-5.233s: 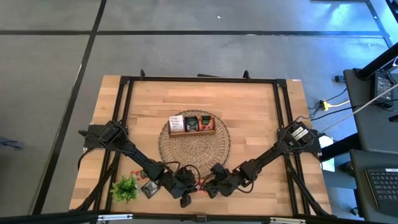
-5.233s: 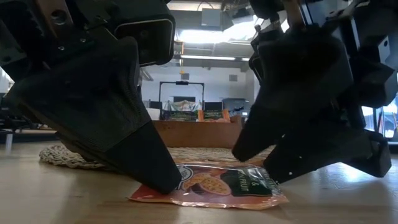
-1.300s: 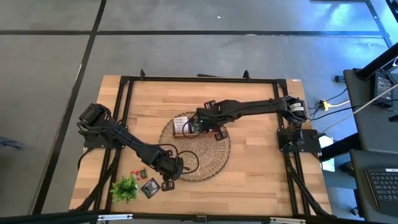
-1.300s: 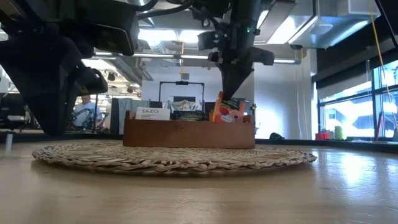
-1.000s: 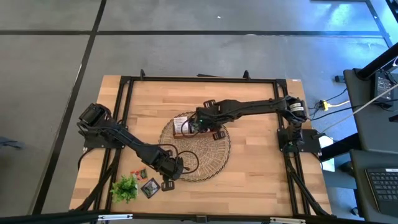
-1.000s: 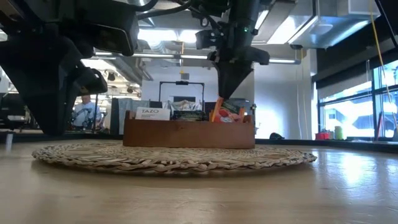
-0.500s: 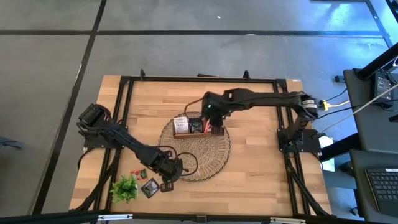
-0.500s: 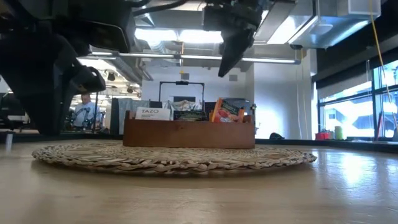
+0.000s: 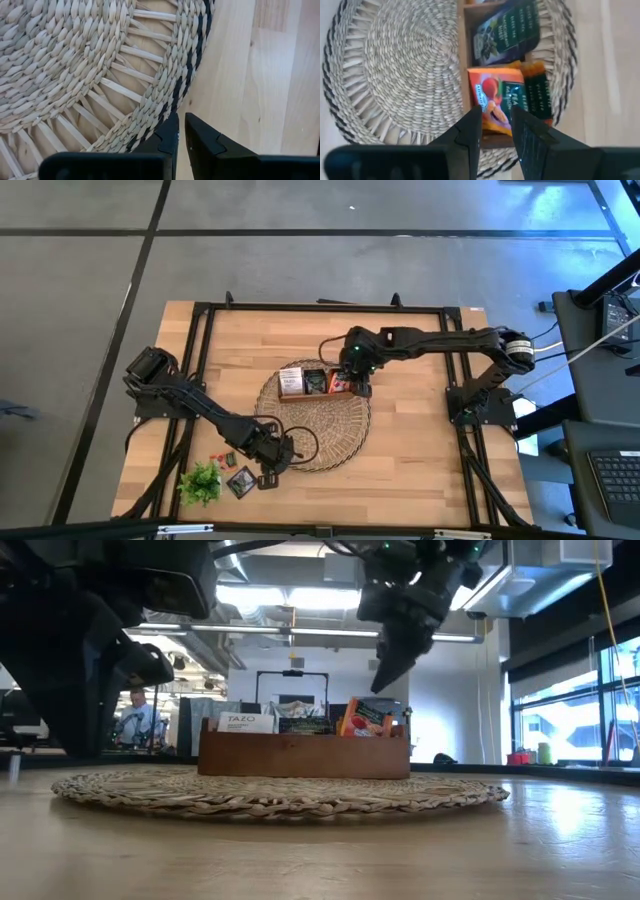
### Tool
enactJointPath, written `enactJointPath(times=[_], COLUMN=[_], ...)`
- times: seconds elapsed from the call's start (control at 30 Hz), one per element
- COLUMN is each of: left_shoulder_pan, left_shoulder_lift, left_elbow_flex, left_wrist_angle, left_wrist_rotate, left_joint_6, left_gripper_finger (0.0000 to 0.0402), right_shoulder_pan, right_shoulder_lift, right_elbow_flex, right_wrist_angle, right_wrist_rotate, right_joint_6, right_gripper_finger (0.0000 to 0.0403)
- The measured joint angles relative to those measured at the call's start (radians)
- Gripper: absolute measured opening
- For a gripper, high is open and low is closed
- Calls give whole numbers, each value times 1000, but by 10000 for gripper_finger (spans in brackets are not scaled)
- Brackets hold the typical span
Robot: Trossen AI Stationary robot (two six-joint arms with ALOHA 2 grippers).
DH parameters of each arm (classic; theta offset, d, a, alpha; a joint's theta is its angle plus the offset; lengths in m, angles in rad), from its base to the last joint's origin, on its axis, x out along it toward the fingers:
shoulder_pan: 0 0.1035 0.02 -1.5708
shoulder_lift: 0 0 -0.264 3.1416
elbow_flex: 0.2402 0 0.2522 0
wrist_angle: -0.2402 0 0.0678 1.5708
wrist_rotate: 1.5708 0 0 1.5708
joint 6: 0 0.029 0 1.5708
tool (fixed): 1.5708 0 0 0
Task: Pick & Place Tea
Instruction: Put the right orange tea bag into the right slot of the wooden organizer
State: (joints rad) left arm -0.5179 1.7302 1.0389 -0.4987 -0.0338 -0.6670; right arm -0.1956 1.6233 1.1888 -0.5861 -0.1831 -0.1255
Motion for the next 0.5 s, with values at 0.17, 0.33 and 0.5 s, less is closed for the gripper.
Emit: enactJointPath(times=[0.17,0.33,0.5], left_shoulder_pan=[2,3,3], left_shoulder_lift=[0,0,0], left_elbow_flex=[0,0,0], left_wrist_angle=[3,7,7], left_wrist_rotate=[0,0,0], left_joint_6=[0,-2,-1], left_gripper_finger=[33,32,35], right_shoulder_pan=[0,-6,-5], right_shoulder_lift=[0,0,0], right_elbow_flex=[-41,-51,-51], right_wrist_angle=[75,90,90], right_wrist_rotate=[-1,40,94], right_joint_6=[-41,-40,-40], right_gripper_finger=[104,104,104])
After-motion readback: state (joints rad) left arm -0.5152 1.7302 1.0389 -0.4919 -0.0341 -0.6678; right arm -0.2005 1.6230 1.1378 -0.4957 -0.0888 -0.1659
